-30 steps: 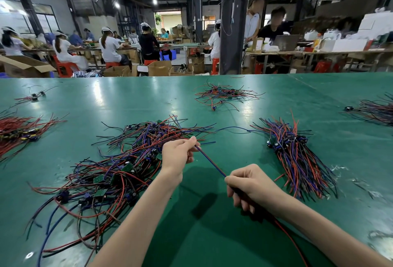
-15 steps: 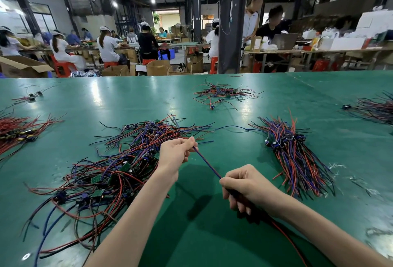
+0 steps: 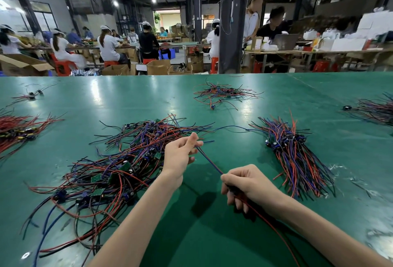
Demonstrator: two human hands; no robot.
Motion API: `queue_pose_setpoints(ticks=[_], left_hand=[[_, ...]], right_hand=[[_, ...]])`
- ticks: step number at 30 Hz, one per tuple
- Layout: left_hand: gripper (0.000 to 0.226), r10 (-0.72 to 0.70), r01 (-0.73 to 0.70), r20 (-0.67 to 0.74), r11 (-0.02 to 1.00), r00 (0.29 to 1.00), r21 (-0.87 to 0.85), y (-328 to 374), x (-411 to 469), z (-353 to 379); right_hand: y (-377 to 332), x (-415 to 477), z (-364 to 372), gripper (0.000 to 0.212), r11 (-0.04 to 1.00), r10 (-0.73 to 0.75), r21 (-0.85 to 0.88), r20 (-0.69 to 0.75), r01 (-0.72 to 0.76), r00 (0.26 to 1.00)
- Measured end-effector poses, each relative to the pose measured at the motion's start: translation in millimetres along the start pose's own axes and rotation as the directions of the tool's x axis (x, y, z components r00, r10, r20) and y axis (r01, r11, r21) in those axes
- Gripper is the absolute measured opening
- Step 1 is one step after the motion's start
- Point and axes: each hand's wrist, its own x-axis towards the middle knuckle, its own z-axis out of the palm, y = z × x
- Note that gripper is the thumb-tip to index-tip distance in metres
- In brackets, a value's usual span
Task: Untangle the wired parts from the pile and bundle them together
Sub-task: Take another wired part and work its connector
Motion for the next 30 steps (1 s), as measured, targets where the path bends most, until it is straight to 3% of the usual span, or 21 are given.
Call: queue_pose_setpoints(ticks=[7, 11, 15, 19, 25, 30], left_hand=[[0.02, -0.171, 0.183, 0.076, 0.961, 0.982, -0.208, 0.9, -1.3, 6.0], [0.018, -0.166, 0.185, 0.207, 0.98, 0.964, -0.075, -3.4, -8.7, 13.4], [0.019, -0.107, 0.093, 0.27, 0.994, 0.957, 0.064, -7.4, -15.2, 17.2], [0.019, -0.062, 0.042, 0.2, 0.994, 0.978, 0.104, -7.8, -13.8, 15.8], [0.023, 0.015, -0.015, -0.025, 0.999, 1.0, 0.039, -0.7, 1.9, -0.6], [0.021, 0.043, -0.038, -0.075, 0.997, 0.996, 0.064, -1.5, 7.1, -5.5]], right_hand=[[0.8, 3.3, -2.3, 0.035, 0.998, -0.052, 0.036, -0.121, 0.057, 0.991], [1.1, 3.8, -2.4, 0.035, 0.998, -0.053, 0.029, -0.126, 0.057, 0.991], [1.5, 2.7, -1.3, 0.034, 0.999, -0.036, 0.003, -0.102, 0.037, 0.994], [0.4, 2.9, -1.5, 0.035, 0.999, -0.034, -0.025, -0.093, 0.032, 0.995], [1.0, 0.3, 2.6, 0.037, 0.998, -0.03, -0.048, -0.033, 0.028, 0.999], [1.9, -0.7, 2.7, 0.037, 0.998, -0.025, -0.055, -0.015, 0.024, 1.0]])
